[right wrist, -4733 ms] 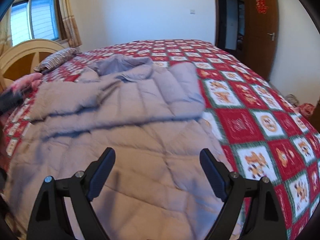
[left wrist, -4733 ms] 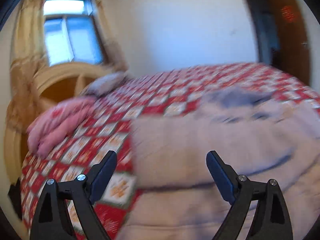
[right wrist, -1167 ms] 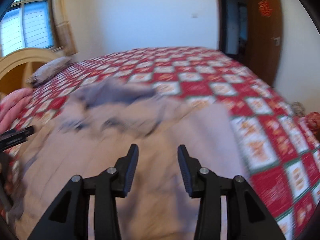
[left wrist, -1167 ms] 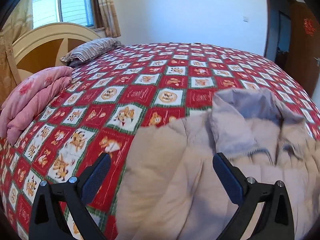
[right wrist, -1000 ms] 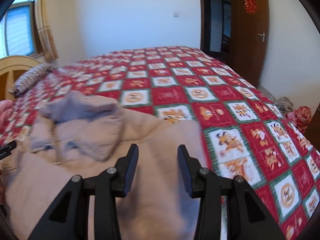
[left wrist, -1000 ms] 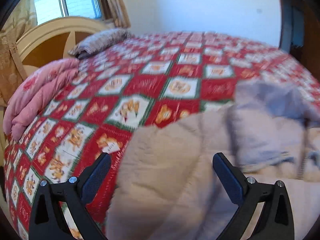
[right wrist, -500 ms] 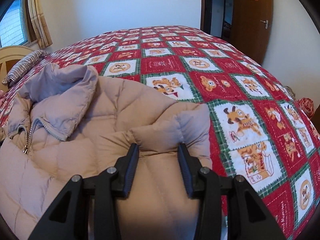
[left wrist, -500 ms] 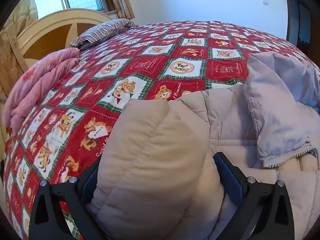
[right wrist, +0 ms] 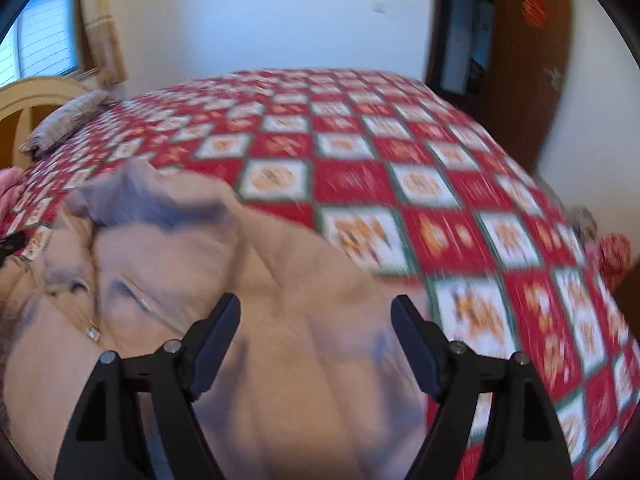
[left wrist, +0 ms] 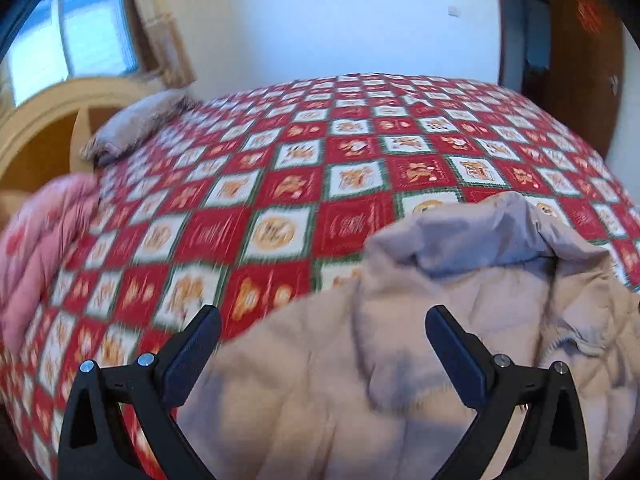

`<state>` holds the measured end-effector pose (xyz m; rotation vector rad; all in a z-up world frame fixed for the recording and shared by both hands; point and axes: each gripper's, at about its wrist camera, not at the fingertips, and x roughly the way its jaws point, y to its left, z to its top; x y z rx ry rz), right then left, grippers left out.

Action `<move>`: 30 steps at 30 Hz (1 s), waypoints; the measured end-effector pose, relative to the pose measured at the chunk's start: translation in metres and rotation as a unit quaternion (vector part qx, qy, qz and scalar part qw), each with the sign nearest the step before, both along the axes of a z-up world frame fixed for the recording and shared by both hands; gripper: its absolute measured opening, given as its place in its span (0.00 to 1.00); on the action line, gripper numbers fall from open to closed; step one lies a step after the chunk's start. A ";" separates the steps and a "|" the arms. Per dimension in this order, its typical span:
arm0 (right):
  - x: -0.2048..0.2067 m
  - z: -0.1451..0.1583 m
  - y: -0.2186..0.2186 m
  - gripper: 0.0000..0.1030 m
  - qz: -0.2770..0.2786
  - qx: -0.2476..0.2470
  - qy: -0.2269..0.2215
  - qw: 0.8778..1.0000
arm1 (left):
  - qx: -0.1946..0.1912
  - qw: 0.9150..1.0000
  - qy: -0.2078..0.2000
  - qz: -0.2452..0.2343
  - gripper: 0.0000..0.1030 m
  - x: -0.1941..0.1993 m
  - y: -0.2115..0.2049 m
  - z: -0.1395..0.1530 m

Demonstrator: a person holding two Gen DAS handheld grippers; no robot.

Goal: Fold large clothes

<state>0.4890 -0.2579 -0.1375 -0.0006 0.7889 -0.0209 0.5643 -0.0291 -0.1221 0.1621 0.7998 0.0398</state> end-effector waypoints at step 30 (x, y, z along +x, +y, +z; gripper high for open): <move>0.045 -0.052 0.052 0.03 0.117 -0.121 0.055 0.984 | 0.020 0.991 0.019 -0.133 0.02 -0.012 -0.025 -0.056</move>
